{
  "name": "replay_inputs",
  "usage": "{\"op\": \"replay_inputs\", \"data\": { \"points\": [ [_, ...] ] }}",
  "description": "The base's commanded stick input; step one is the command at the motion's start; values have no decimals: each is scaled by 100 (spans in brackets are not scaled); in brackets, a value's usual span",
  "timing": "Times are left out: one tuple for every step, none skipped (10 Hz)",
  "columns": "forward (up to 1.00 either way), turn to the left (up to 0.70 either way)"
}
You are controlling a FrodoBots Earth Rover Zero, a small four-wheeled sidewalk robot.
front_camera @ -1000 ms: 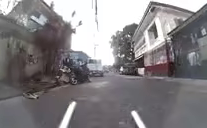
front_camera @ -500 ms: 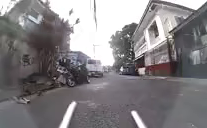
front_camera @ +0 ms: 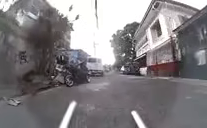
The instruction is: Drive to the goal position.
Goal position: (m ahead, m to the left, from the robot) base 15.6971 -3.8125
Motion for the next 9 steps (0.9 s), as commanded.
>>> {"op": "replay_inputs", "data": {
  "points": [
    [70, -11],
    [70, -34],
    [70, -35],
    [70, -35],
    [70, -35],
    [70, -14],
    [70, -2],
    [70, 0],
    [70, 0]
  ]
}}
